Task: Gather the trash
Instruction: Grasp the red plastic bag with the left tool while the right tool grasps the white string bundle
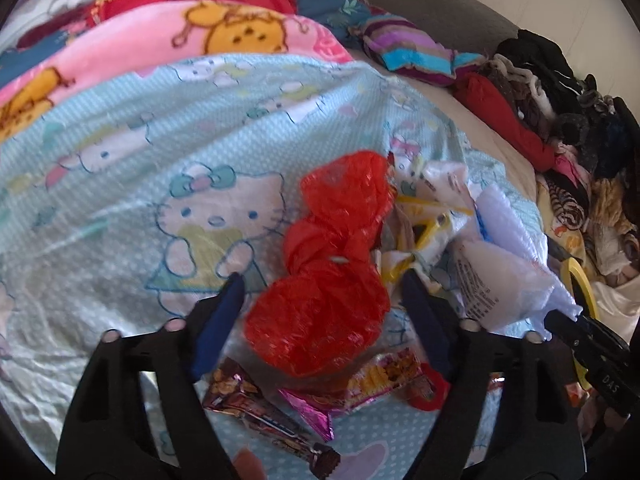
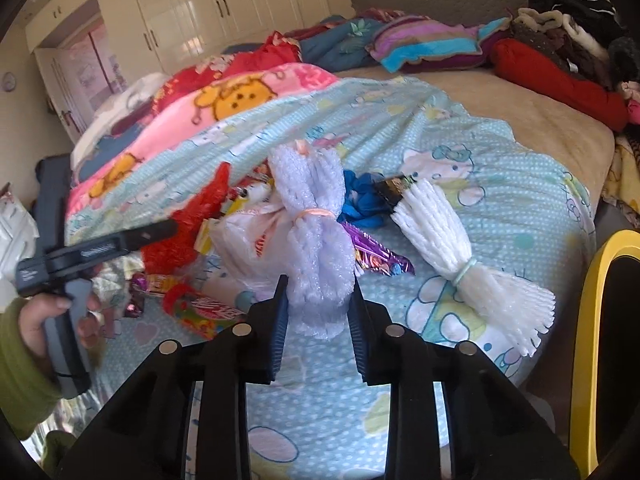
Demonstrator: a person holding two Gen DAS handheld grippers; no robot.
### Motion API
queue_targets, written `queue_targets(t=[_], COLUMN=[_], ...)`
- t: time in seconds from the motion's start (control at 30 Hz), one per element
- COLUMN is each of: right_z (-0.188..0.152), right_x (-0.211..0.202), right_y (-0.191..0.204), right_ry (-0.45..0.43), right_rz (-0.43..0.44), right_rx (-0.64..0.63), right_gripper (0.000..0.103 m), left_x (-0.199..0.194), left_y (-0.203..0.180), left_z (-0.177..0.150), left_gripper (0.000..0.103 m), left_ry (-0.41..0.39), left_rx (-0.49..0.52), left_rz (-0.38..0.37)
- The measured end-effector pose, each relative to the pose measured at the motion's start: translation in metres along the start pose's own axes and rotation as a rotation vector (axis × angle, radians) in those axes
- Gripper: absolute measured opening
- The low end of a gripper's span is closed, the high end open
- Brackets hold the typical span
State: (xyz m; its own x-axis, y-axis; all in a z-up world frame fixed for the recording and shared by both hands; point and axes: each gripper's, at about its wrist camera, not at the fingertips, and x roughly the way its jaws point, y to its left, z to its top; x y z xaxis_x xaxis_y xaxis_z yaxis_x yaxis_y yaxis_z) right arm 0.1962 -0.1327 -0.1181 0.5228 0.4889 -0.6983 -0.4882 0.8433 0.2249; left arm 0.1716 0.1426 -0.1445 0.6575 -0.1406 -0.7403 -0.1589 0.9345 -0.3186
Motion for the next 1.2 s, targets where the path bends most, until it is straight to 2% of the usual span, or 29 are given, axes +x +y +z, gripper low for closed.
queue_targets(t=[0.03,0.17,0.3,0.47,0.67,0.87,1.2], right_z=[0.0,-0.003,-0.001,0.002,0.0,-0.007,-0.023], right_x=[-0.003,-0.015,-0.029,-0.048,-0.073,-0.098,-0.135], right_y=[0.002,0.008,0.012,0.011,0.001,-0.017,-0.06], right_ry=[-0.007,-0.034,-0.07,-0.116,-0.152,-0.178,-0.212], right_rz=[0.007,0.03,0.029,0.02,-0.017,-0.068,-0.166], right_rx=[-0.002,-0.005,-0.001,0.011,0.032,0.075,0.163], right_gripper=[0.026,0.026,0.026,0.026,0.026,0.026,0.026], left_x=[0.0,-0.005,-0.021,-0.054,-0.082,-0.092,-0.086], left_y=[-0.001,-0.004,-0.007,-0.018,-0.053,-0.1,-0.17], left_z=[-0.001,-0.002,0.003,0.016,0.024,0.021,0.009], left_gripper=[0.06,0.024,0.015,0.013,0.013,0.013,0.013], left_ry=[0.004,-0.008,-0.052,-0.137,-0.178,-0.192,-0.164], left_rx=[0.005,0.005,-0.006,0.013,0.063,0.14,0.233], left_rz=[-0.003,-0.002,-0.021,-0.045,-0.098,-0.164,-0.26])
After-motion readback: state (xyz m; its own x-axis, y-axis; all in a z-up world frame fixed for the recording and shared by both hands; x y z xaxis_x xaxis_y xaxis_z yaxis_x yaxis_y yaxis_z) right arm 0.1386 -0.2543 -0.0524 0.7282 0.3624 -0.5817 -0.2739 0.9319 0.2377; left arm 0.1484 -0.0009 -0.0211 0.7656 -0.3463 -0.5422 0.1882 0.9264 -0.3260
